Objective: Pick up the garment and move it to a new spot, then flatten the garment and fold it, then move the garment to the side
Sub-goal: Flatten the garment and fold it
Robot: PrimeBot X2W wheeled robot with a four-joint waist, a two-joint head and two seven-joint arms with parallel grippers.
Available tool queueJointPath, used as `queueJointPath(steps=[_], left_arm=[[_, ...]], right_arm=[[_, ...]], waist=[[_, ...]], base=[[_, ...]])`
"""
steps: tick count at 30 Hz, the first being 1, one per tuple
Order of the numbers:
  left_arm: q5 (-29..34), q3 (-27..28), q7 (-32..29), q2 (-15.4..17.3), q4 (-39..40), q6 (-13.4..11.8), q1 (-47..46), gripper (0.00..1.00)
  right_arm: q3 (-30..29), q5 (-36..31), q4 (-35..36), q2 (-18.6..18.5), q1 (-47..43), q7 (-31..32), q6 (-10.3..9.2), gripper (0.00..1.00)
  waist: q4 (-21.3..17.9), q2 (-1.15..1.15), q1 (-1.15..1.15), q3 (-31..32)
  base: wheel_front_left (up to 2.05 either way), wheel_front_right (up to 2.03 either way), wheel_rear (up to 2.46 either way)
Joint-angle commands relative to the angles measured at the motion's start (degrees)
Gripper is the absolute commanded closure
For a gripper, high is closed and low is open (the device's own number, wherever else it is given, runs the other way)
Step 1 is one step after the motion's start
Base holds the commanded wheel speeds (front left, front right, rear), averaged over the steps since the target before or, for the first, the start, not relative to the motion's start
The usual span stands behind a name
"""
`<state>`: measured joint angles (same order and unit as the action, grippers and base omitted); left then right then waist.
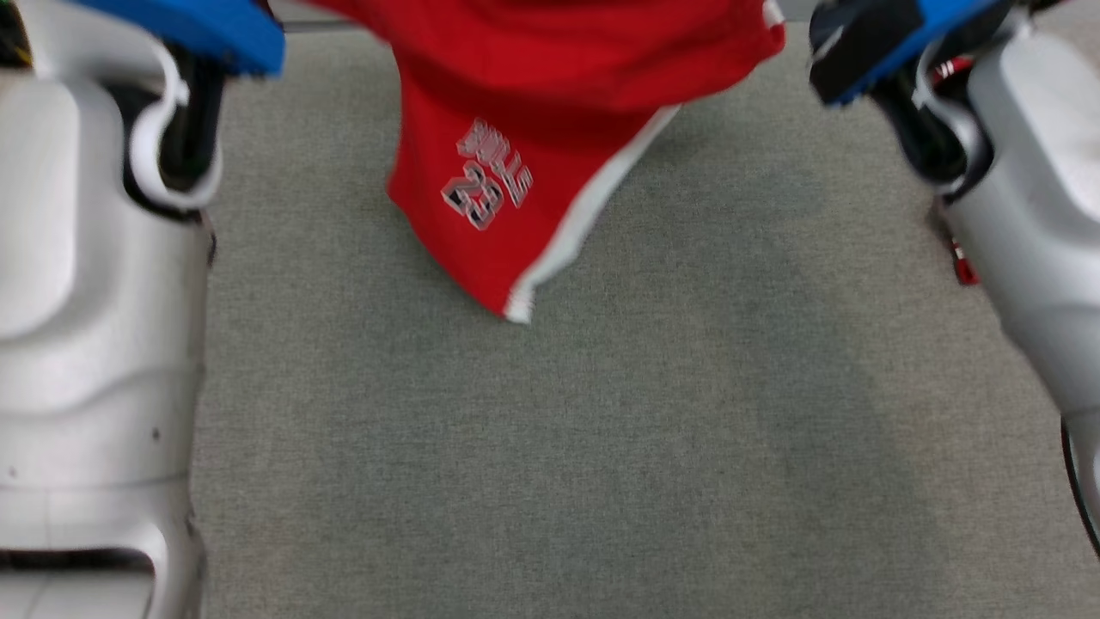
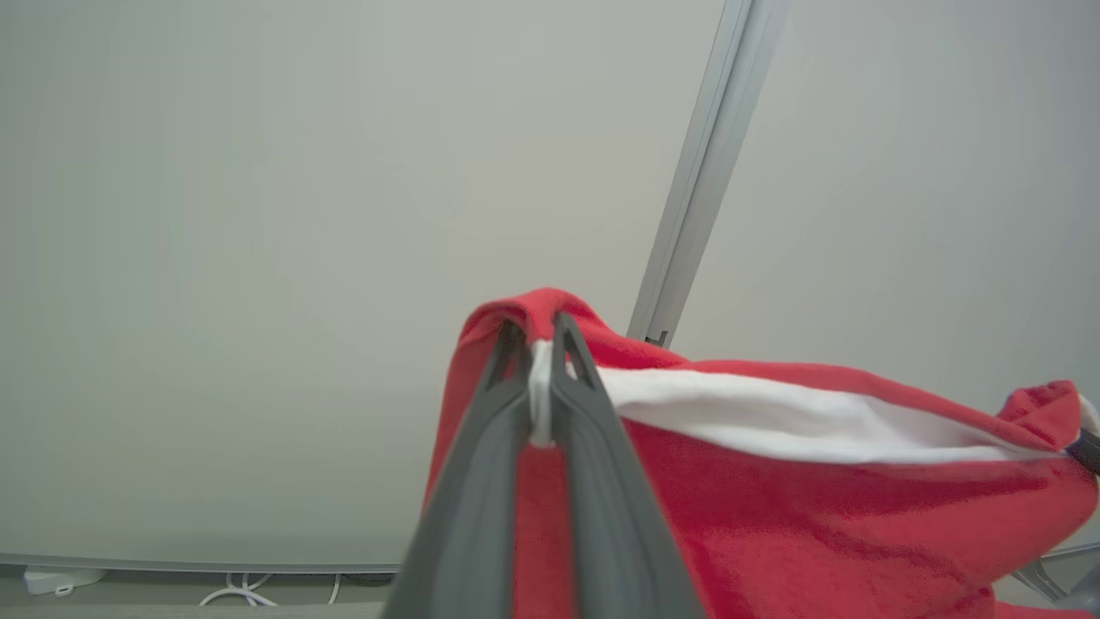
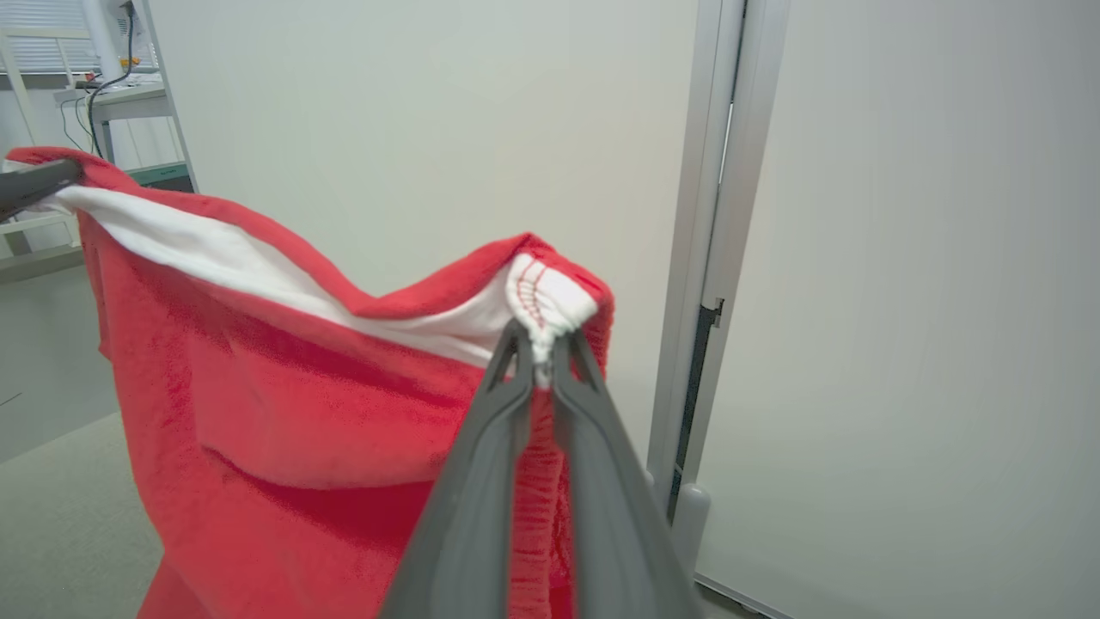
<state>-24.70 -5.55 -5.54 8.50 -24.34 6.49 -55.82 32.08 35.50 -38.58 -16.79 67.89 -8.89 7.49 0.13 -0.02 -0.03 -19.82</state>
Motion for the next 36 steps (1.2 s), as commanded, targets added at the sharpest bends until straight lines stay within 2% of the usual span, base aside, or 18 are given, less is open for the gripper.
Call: queueJointPath(steps=[1, 7, 9, 13, 20, 23, 28, 36], left_arm=[[1.45, -0.42, 1.18, 0.34, -3.85, -0.28, -9.29, 1.0], [1.83, -0.56, 6.22, -0.55, -13.86, 0.06, -24.36, 1.0], [1.72, -0.78, 7.09, -0.69, -15.37, 0.15, -25.51, 1.0], [0.58, -1.97, 10.27, -1.31, -20.74, 0.7, -24.59, 1.0], [-3.31, -3.34, 17.93, -2.89, -26.44, 1.13, -10.91, 1.0], [-5.05, -4.34, 19.62, -3.55, -26.13, 1.1, -2.65, 1.0], [-5.46, -5.18, 20.74, -3.53, -21.99, 1.11, 11.48, 1.0], [-3.46, -1.33, 20.76, -3.92, -9.3, 0.12, 34.62, 1.0]], right_arm=[[-1.0, 0.83, -3.93, 1.25, 8.12, -0.49, 0.01, 1.0], [-1.07, 1.8, -12.14, 2.96, 20.36, -3.45, 0.01, 1.0], [-0.75, 2.37, -12.97, 3.42, 21.04, -3.83, 0.01, 1.0], [3.59, 3.44, -14.93, 3.63, 19.14, -4.87, 0.01, 1.0], [10.24, 7.05, -13.01, 3.32, 6.34, -6.26, 0.01, 1.0], [11.52, 6.09, -8.8, 1.99, -0.39, -6.35, 0.01, 1.0], [10.41, 4.58, 0.14, -0.17, -14.94, -6.34, 0.01, 1.0], [7.38, 4.29, 12.08, -2.57, -38.09, -6.34, 0.01, 1.0]], waist=[[0.54, 0.02, 0.03, -2.95], [-0.19, 0.02, 0.03, -5.12], [-0.25, 0.02, 0.03, -5.2], [-0.34, 0.02, 0.03, -5.23], [-0.6, 0.02, 0.03, -4.25], [-0.74, 0.02, 0.03, -3.54], [-0.78, 0.02, 0.03, -0.67], [-1.01, 0.02, 0.03, 6.61]], base=[[0.0, 0.0, 0.0], [0.0, 0.0, 0.0], [0.0, 0.0, 0.0], [0.0, 0.0, 0.0], [0.0, 0.0, 0.0], [0.0, 0.0, 0.0], [0.0, 0.0, 0.0], [0.0, 0.0, 0.0]])
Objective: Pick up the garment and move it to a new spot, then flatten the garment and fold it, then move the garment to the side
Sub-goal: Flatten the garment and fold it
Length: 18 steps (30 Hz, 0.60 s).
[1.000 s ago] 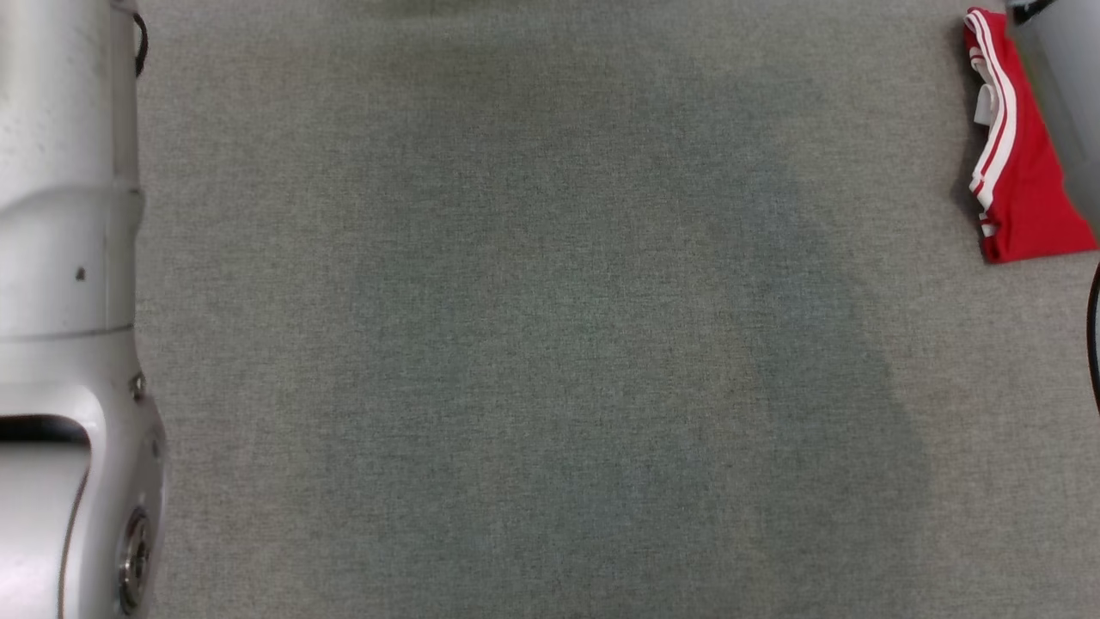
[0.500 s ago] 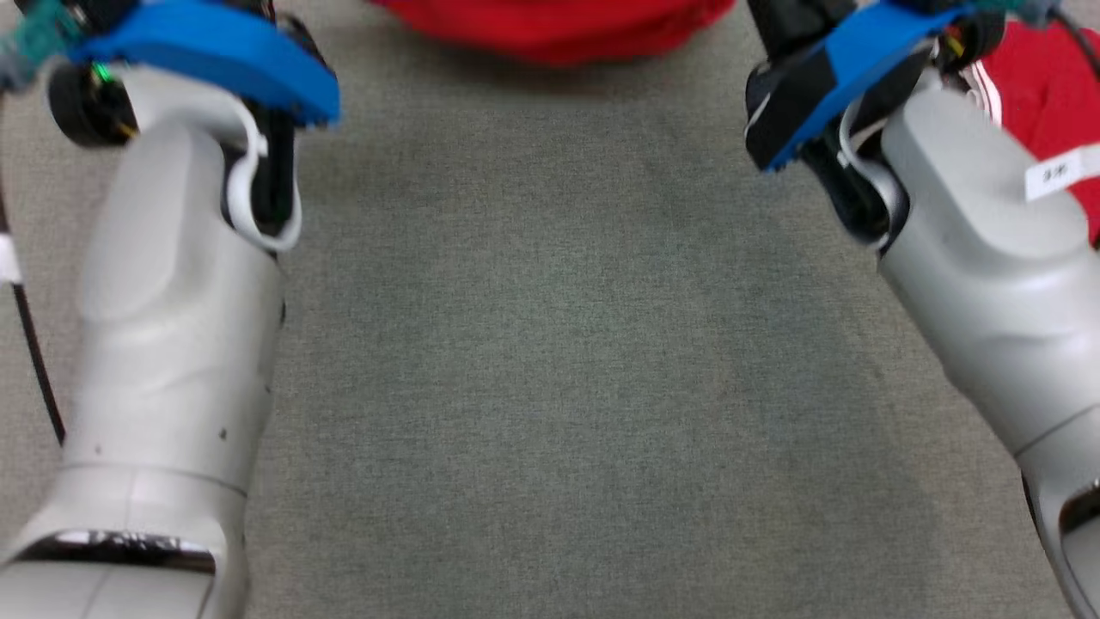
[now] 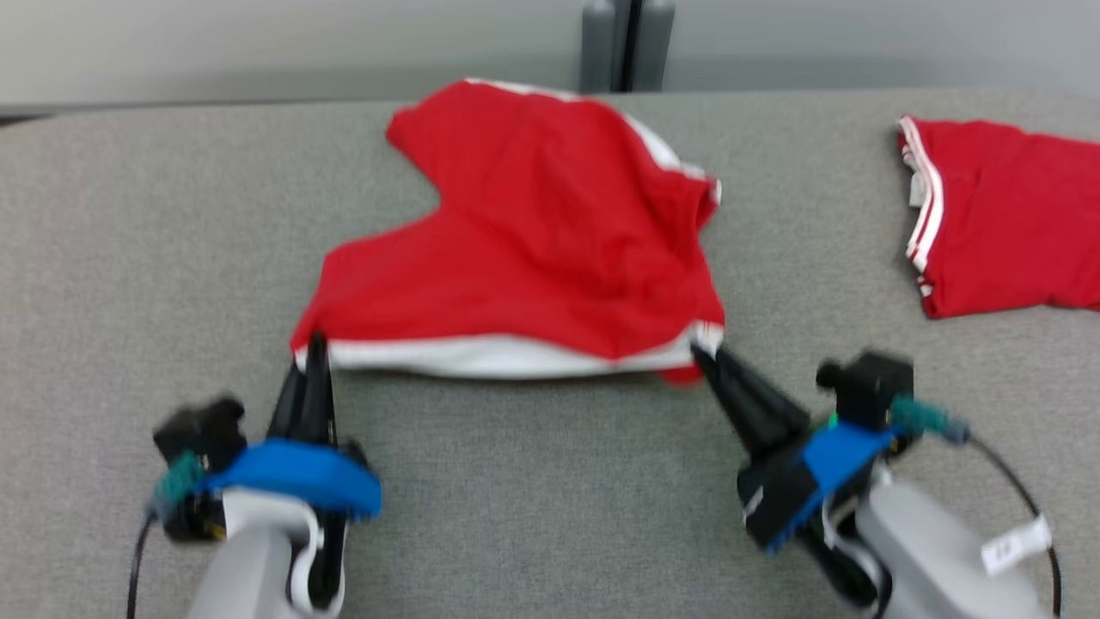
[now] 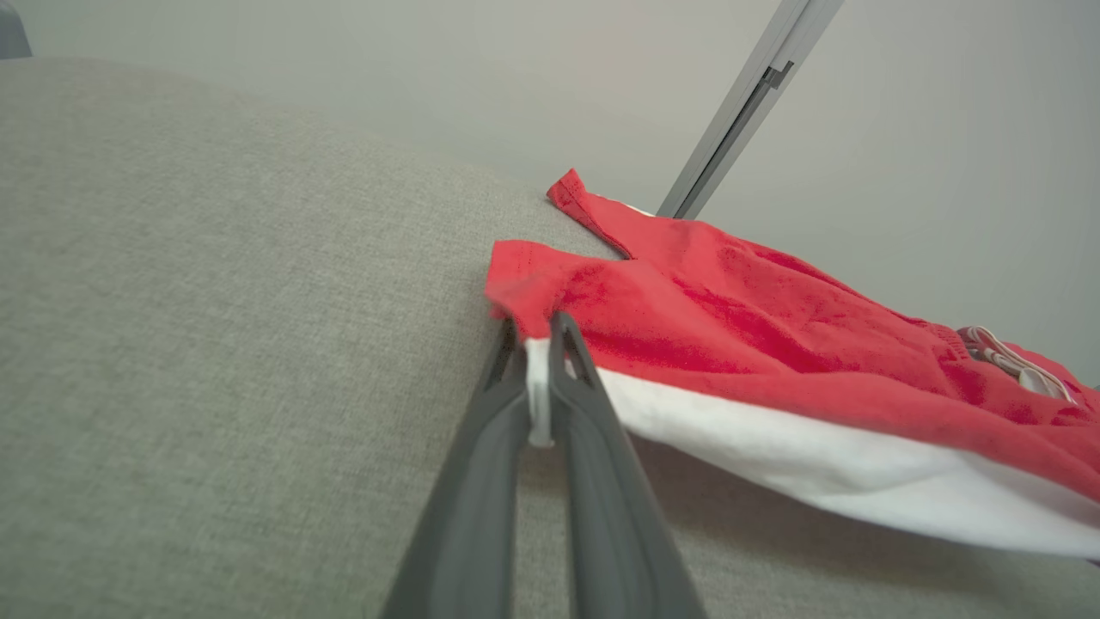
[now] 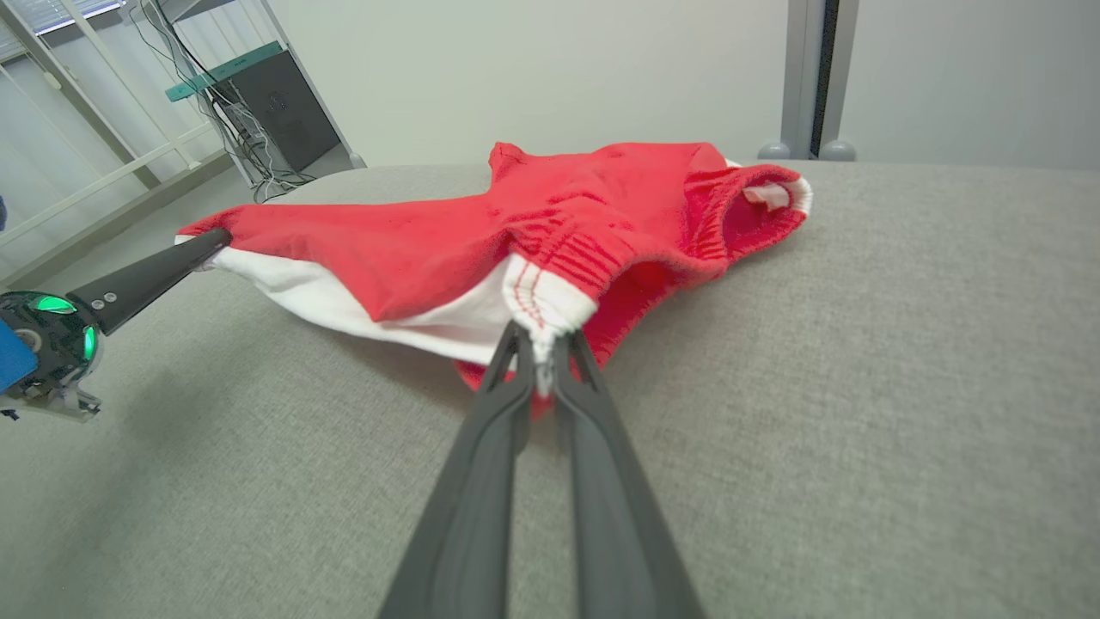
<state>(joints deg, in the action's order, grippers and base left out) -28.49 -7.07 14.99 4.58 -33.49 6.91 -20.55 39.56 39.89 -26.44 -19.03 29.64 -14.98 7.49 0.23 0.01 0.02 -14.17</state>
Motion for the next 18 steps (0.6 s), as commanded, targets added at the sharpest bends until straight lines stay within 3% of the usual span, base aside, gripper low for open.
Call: queueJointPath(steps=[1, 11, 18], left_arm=[[0.84, 0.12, 0.23, 0.17, 0.98, -0.49, 1.87, 1.0], [0.72, 0.92, 0.12, 0.42, 10.89, -3.86, 22.15, 1.0], [0.48, 1.63, -2.64, 1.12, 19.55, -7.41, 28.75, 1.0]], right_arm=[[-0.42, -0.09, 0.96, -0.31, -2.5, -0.25, 0.01, 1.0], [-2.0, -3.33, 9.79, 0.87, -23.6, -0.24, 0.01, 1.0], [-5.59, -5.17, 15.25, 1.15, -30.65, 1.74, 0.01, 1.0]], waist=[[-1.23, -0.01, -0.02, 1.93], [-2.13, -0.01, -0.02, 8.29], [-2.3, -0.01, -0.02, 8.62]], base=[[0.0, 0.0, 0.0], [0.0, 0.0, 0.0], [0.0, 0.0, 0.0]])
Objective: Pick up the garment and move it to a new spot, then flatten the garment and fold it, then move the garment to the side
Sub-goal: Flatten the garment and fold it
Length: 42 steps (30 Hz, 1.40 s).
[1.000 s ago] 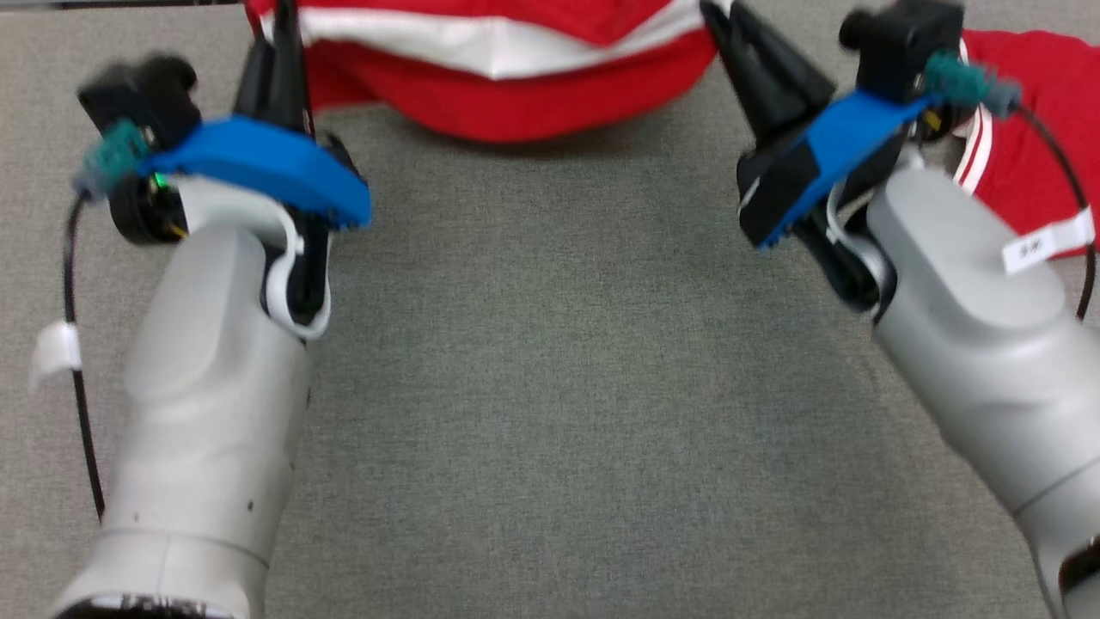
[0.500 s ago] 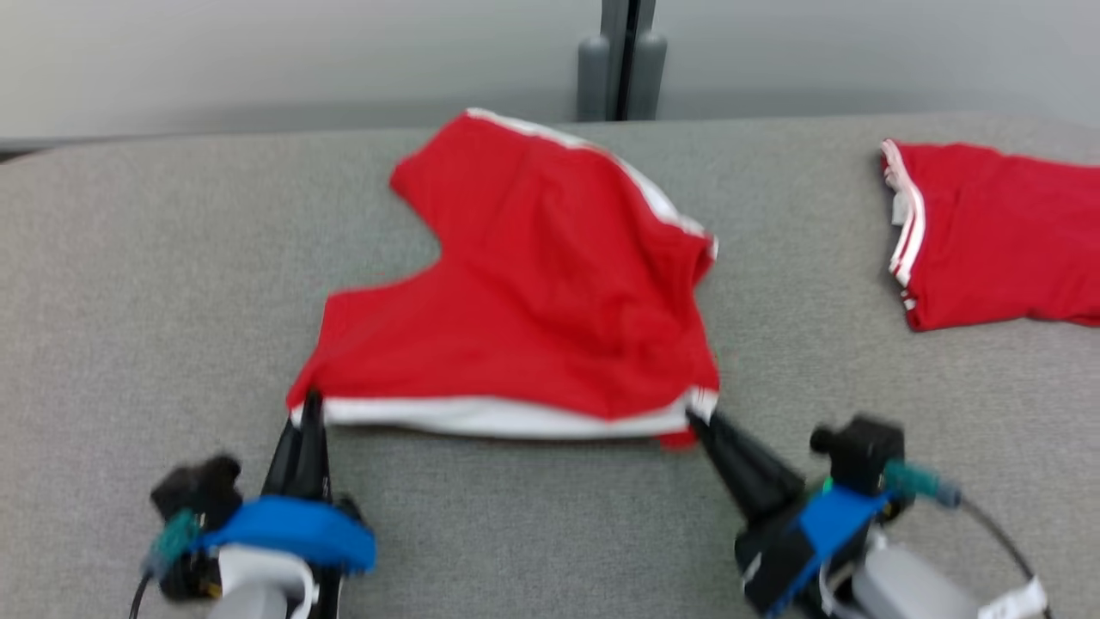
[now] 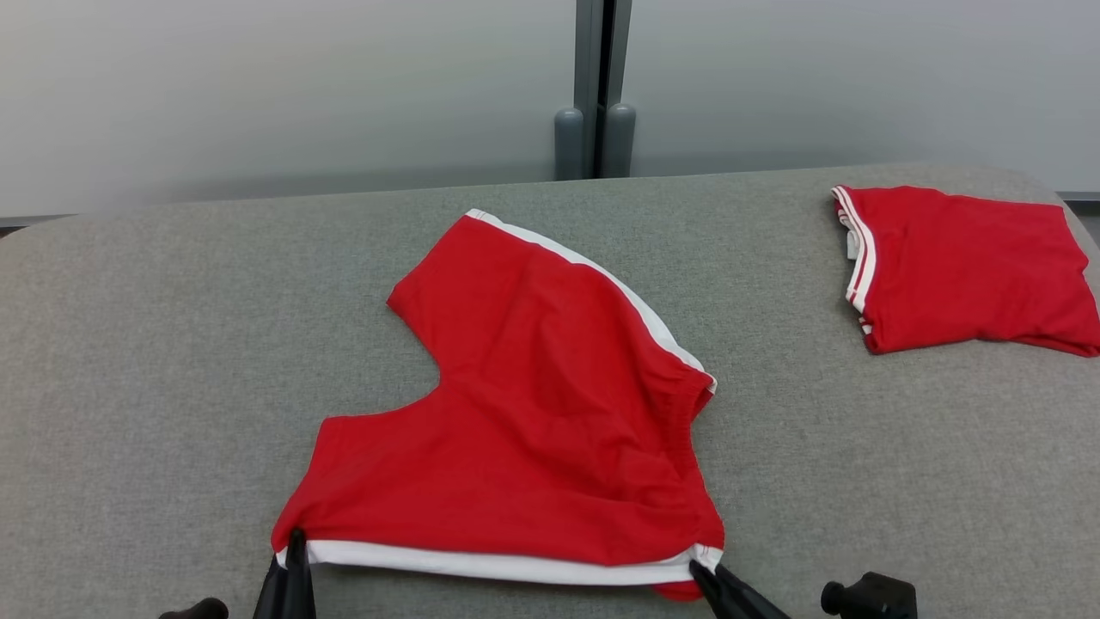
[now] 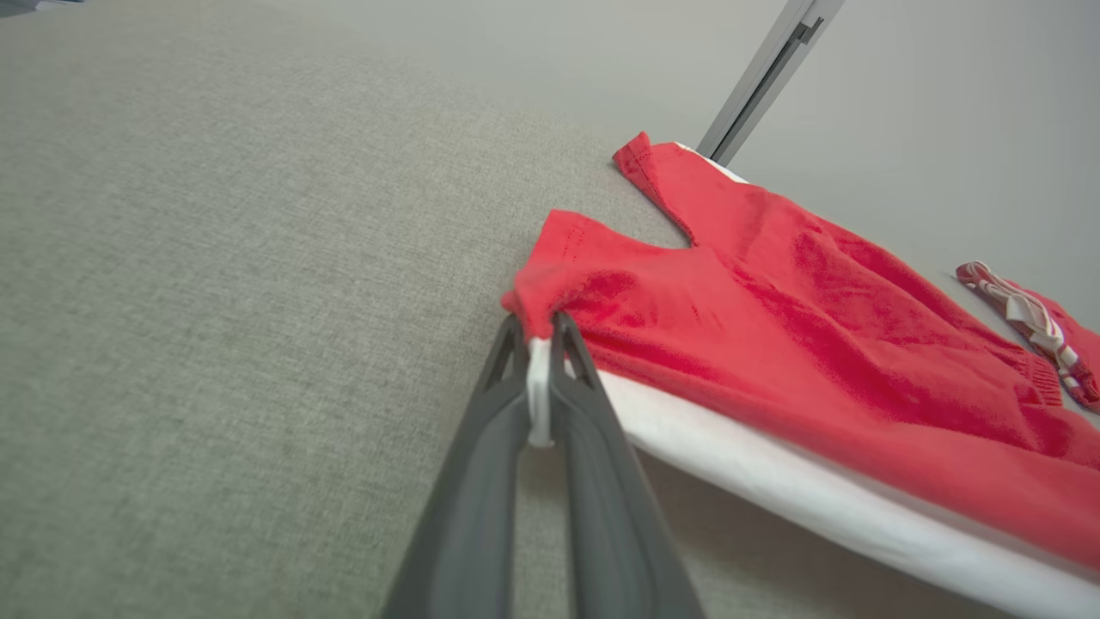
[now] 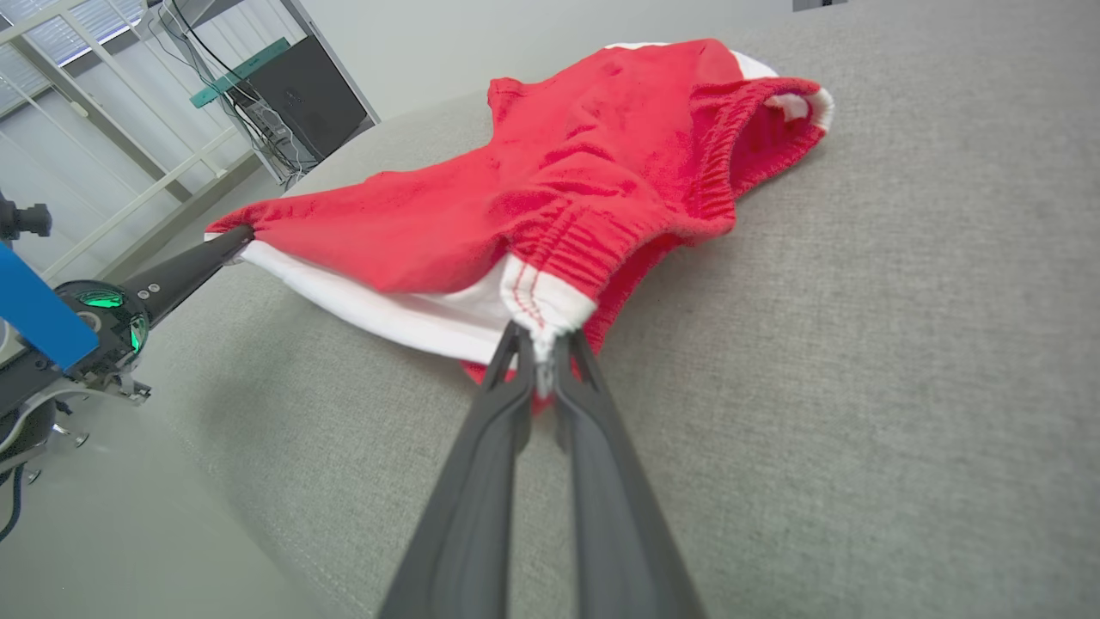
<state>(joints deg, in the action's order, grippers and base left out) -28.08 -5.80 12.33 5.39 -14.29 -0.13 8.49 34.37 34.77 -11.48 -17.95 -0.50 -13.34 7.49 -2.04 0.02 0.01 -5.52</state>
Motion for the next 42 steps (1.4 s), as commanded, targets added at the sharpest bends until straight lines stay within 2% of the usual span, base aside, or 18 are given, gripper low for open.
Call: queueJointPath(steps=[1, 8, 11, 13, 16, 23, 27, 34, 35, 36, 37, 38, 42], left_arm=[[0.14, 0.18, -0.58, 0.64, 1.13, -0.39, -0.44, 1.0], [3.68, -0.77, -4.95, 5.81, 4.42, -0.4, -8.57, 1.0], [6.55, -1.49, -7.16, 8.52, 5.05, -0.78, -14.91, 1.0], [6.92, -1.8, -9.0, 8.98, 4.74, -0.85, -19.35, 1.0], [9.37, -3.32, -12.25, 11.04, 3.12, -0.11, -27.08, 1.0], [11.76, -4.62, -18.26, 16.06, -6.43, 2.8, -43.19, 1.0], [13.17, -5.8, -19.43, 18.11, -12.72, 4.28, -50.25, 1.0], [14.88, -9.18, -18.78, 18.66, -21.61, 5.94, -57.35, 1.0], [14.47, -10.21, -17.55, 18.09, -24.12, 6.47, -59.09, 1.0], [14.47, -10.21, -17.55, 18.09, -24.12, 6.47, -59.09, 1.0], [14.46, -10.48, -16.89, 17.99, -25.49, 6.58, -59.58, 0.67], [14.79, -10.96, -16.0, 17.92, -26.53, 6.68, -60.01, 0.0], [14.31, -12.04, -11.63, 16.6, -30.04, 7.12, -61.19, 0.0]], right_arm=[[-1.03, -0.44, 0.79, 0.26, -0.56, 0.32, 0.01, 1.0], [-4.27, -2.73, 2.08, 2.7, 3.64, 1.12, 0.01, 1.0], [-5.8, -3.5, 1.35, 3.58, 6.39, 0.84, 0.0, 1.0], [-6.75, -4.16, 0.82, 3.98, 8.43, 0.69, 0.0, 1.0], [-7.74, -5.26, -0.02, 4.8, 12.4, 0.39, 0.0, 1.0], [-7.93, -6.44, -6.03, 9.57, 24.25, -0.16, -0.04, 1.0], [-7.44, -5.75, -9.99, 12.41, 29.79, -0.87, -0.04, 1.0], [-4.97, -4.38, -14.32, 14.39, 33.83, -1.57, -0.03, 1.0], [-4.29, -3.88, -14.84, 14.54, 34.57, -1.71, -0.03, 0.95], [-4.29, -3.88, -14.84, 14.54, 34.57, -1.71, -0.03, 0.95], [-4.03, -3.77, -14.97, 14.63, 34.66, -1.77, -0.03, 0.53], [-3.8, -3.41, -15.09, 14.73, 34.49, -1.84, -0.03, 0.0], [-4.33, -3.46, -14.29, 14.74, 32.26, -1.86, 0.01, 0.0]], waist=[[-0.12, -0.02, -0.01, -0.08], [-1.7, -0.02, -0.01, -1.6], [-2.72, -0.02, -0.01, -3.45], [-3.38, -0.02, -0.01, -5.17], [-4.88, -0.02, -0.01, -8.49], [-10.1, -0.02, -0.01, -16.39], [-12.76, -0.02, -0.01, -19.19], [-14.72, -0.02, -0.01, -20.99], [-15.02, -0.02, -0.01, -21.0], [-15.02, -0.02, -0.01, -21.0], [-15.14, -0.02, -0.01, -20.88], [-15.17, -0.02, -0.01, -20.69], [-14.75, -0.02, -0.01, -19.14]], base=[[0.0, 0.0, 0.0], [0.0, 0.0, 0.0], [0.0, 0.0, 0.0], [0.0, 0.0, 0.0], [0.0, 0.0, 0.0], [0.0, 0.0, 0.0], [0.0, 0.0, 0.0], [0.0, 0.0, 0.0], [0.0, 0.0, 0.0], [0.0, 0.0, 0.0], [0.0, 0.0, 0.0], [0.0, 0.0, 0.0], [0.0, 0.0, 0.0]])
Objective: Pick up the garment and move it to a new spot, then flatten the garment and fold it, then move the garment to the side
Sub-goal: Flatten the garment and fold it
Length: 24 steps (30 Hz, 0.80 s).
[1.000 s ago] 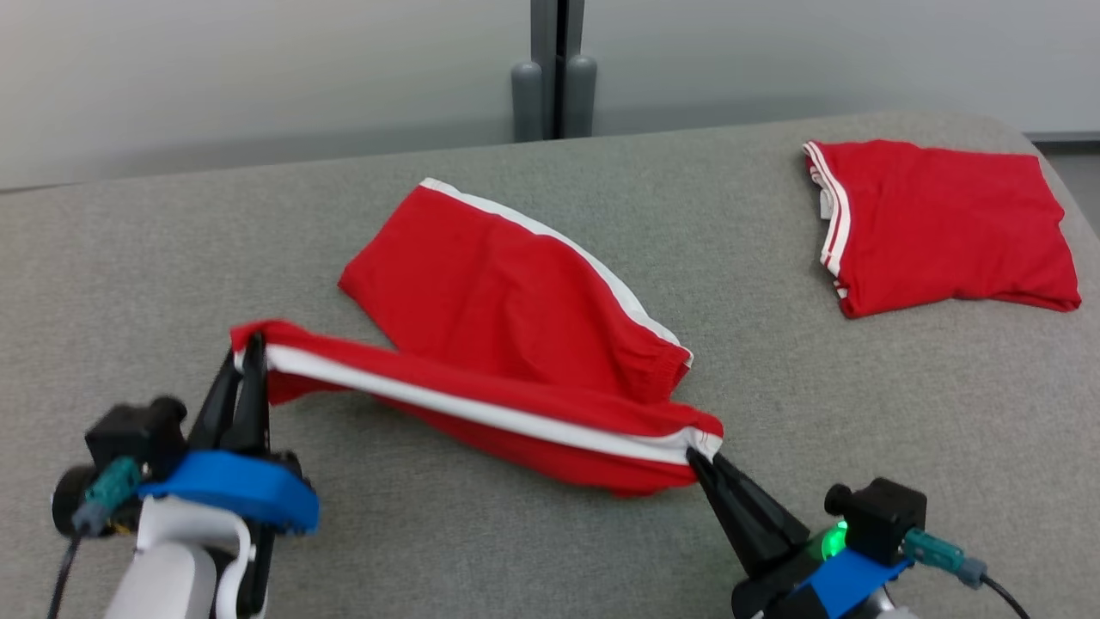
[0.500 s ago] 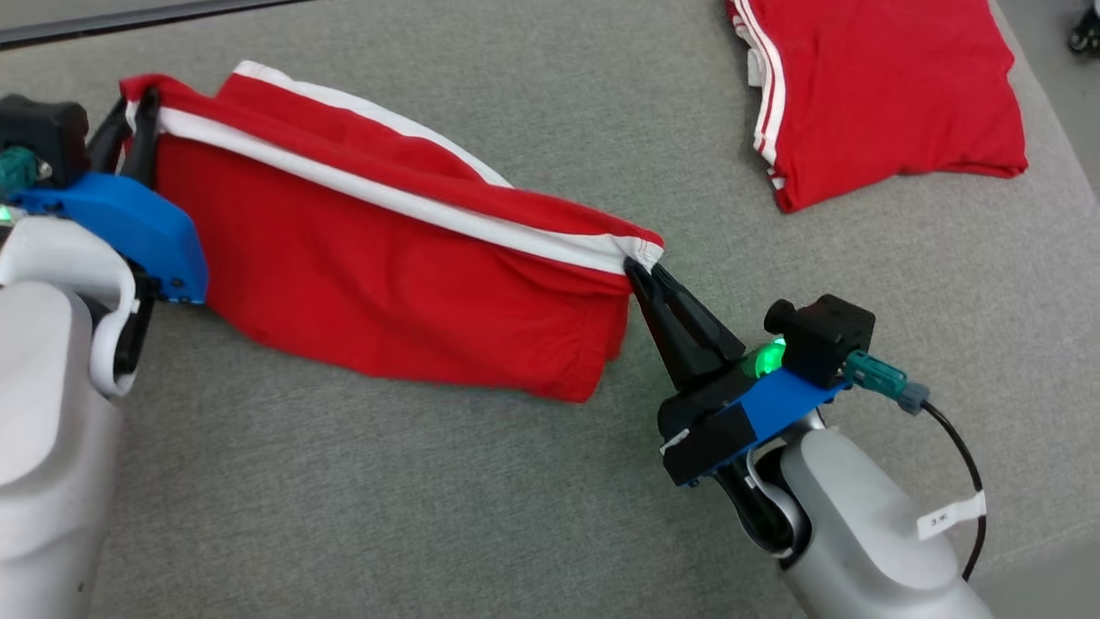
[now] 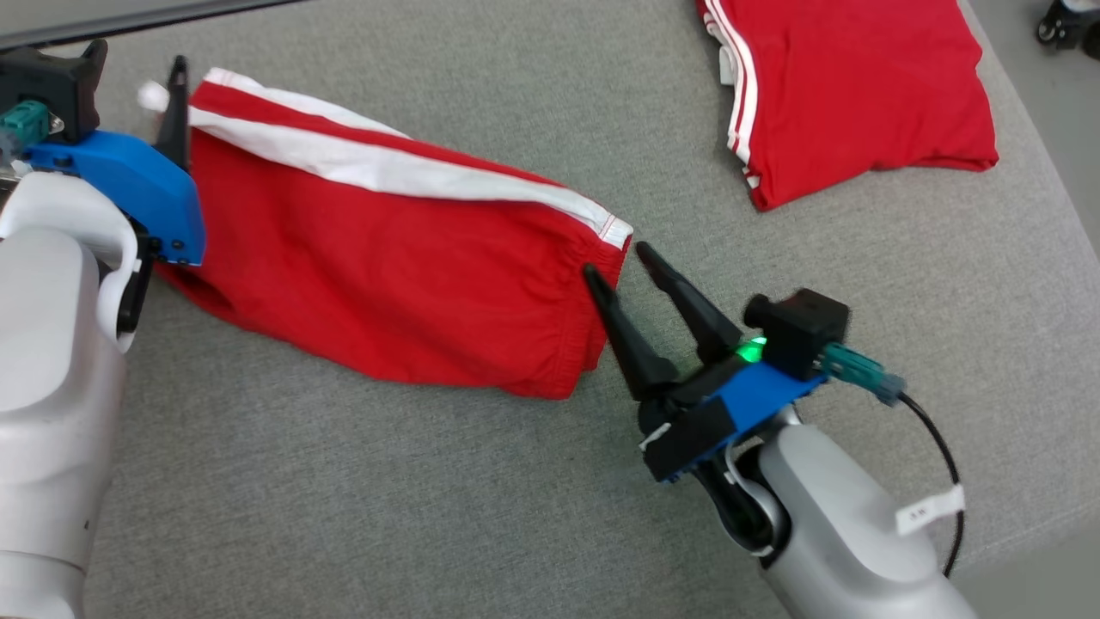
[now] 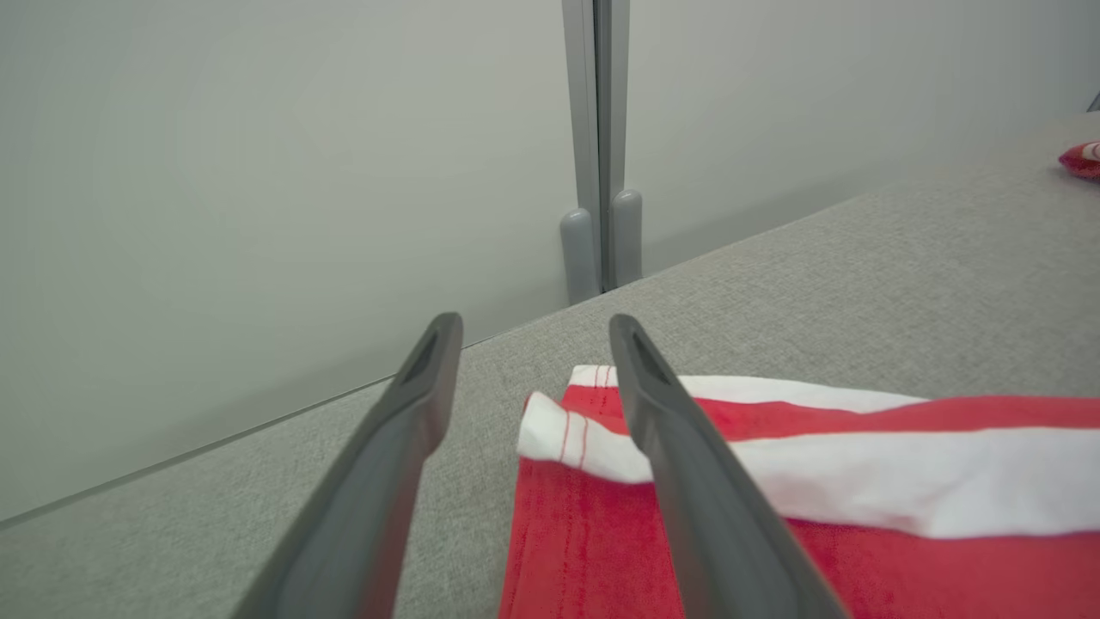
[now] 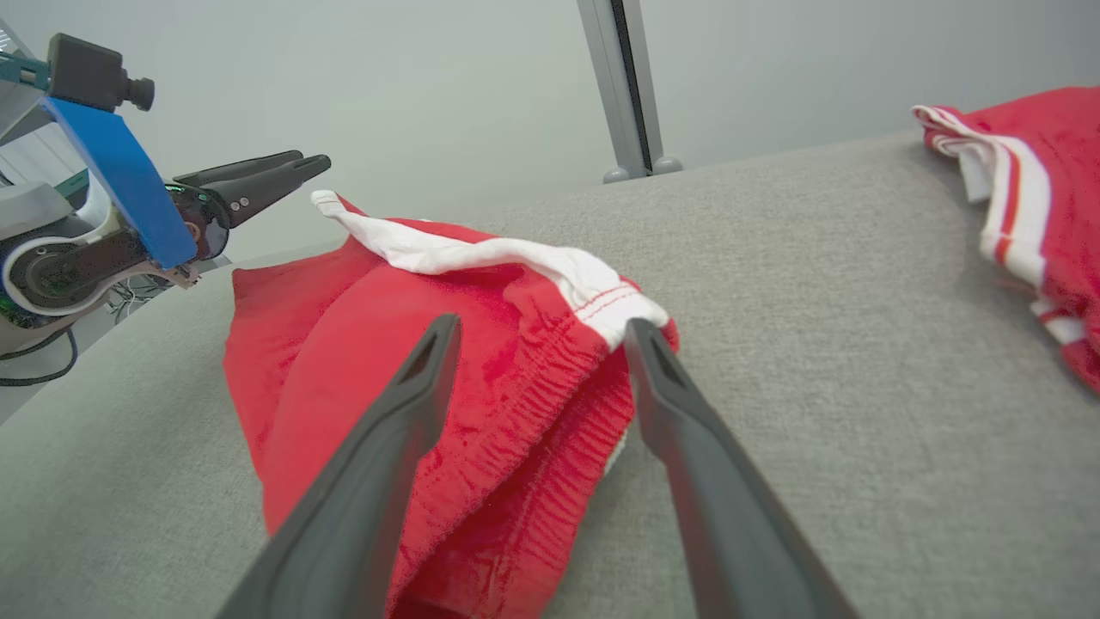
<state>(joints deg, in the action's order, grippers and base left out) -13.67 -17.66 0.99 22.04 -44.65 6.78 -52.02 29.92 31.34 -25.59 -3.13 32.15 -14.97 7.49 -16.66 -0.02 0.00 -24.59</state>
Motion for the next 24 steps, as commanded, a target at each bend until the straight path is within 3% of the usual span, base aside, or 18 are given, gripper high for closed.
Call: queueJointPath(steps=[1, 8, 12, 15, 24], left_arm=[[-0.51, -0.25, 0.68, -0.2, -0.42, 0.2, -0.83, 0.0], [-2.26, -0.79, 4.14, 0.79, -3.79, 0.57, -0.67, 0.0], [-4.18, -1.37, 2.6, 1.27, -5.61, 0.77, 0.5, 0.0], [-7.27, -3.09, -1.26, 0.71, -6.65, 0.79, 1.76, 0.0], [-15.34, -8.9, -14.6, 3.91, -6.2, 0.65, 4.23, 0.0]], right_arm=[[-0.78, -0.17, 0.6, -0.35, -1.32, -0.24, 0.01, 0.0], [-6.53, -3.78, 9.33, -1.99, -10.54, -0.22, 0.01, 0.0], [-9.59, -5.64, 12.72, -1.85, -15.31, -0.22, 0.01, 0.0], [-10.73, -6.65, 14.33, -1.6, -17.37, -0.22, 0.01, 0.0], [-10.62, -8.57, 15.42, -1.03, -18.35, -0.22, 0.01, 0.0]], waist=[[0.04, 0.02, 0.0, 0.37], [0.66, 0.02, 0.0, 2.78], [0.45, 0.02, 0.0, 3.16], [0.16, 0.02, 0.0, 3.23], [-0.67, 0.02, 0.0, 3.24]], base=[[0.0, 0.0, 0.0], [0.0, 0.0, 0.0], [0.0, 0.0, 0.0], [0.0, 0.0, 0.0], [0.0, 0.0, 0.0]])
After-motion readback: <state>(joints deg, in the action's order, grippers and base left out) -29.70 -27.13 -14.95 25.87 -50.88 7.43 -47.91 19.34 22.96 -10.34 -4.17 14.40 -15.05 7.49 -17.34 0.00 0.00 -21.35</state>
